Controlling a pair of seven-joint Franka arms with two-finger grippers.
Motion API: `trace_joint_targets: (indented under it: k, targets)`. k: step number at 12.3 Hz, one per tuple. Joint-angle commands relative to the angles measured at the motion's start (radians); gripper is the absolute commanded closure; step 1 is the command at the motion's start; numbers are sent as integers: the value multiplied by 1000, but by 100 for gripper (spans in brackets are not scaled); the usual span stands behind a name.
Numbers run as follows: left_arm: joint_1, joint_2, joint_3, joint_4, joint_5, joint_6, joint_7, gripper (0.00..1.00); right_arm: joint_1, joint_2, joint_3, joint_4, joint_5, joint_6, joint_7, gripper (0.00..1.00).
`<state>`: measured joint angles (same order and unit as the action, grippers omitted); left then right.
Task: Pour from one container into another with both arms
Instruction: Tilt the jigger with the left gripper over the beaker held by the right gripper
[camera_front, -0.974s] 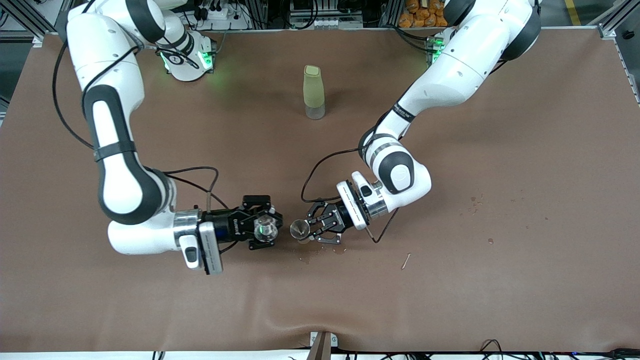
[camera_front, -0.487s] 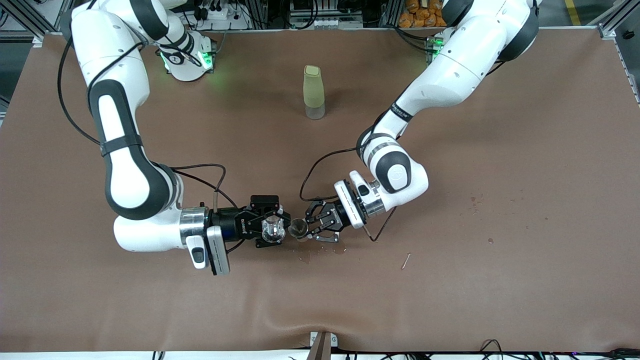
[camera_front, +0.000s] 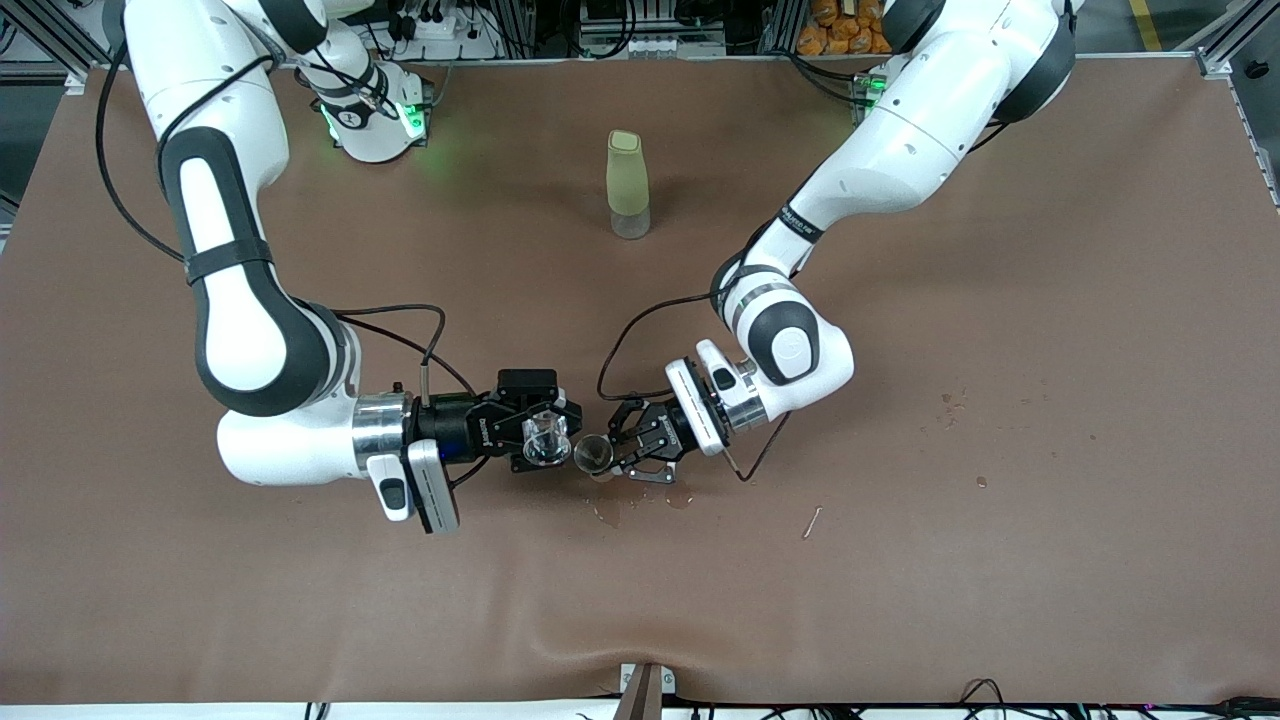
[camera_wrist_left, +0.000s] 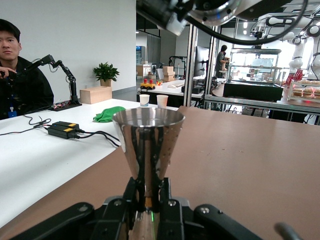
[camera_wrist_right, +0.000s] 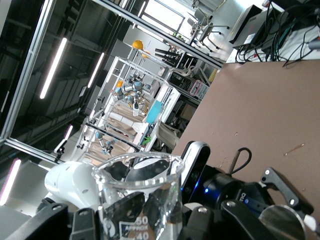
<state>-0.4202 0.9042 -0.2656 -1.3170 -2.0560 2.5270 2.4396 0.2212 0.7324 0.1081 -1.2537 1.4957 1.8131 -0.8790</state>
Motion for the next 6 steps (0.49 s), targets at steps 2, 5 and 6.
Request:
trace_joint_targets:
  k: [2,5,6]
  targets:
    - [-34,5,49,22,-65,19,24,100,-2,-74,1,-136,99,-3,49,100]
    - [-63,18,91,39,-78,21,22,100,3,-71,1,-138,106,-3,138,100]
    - [-83,28,112,48,-94,21,21,100,4,-68,1,-138,118,-1,140,100]
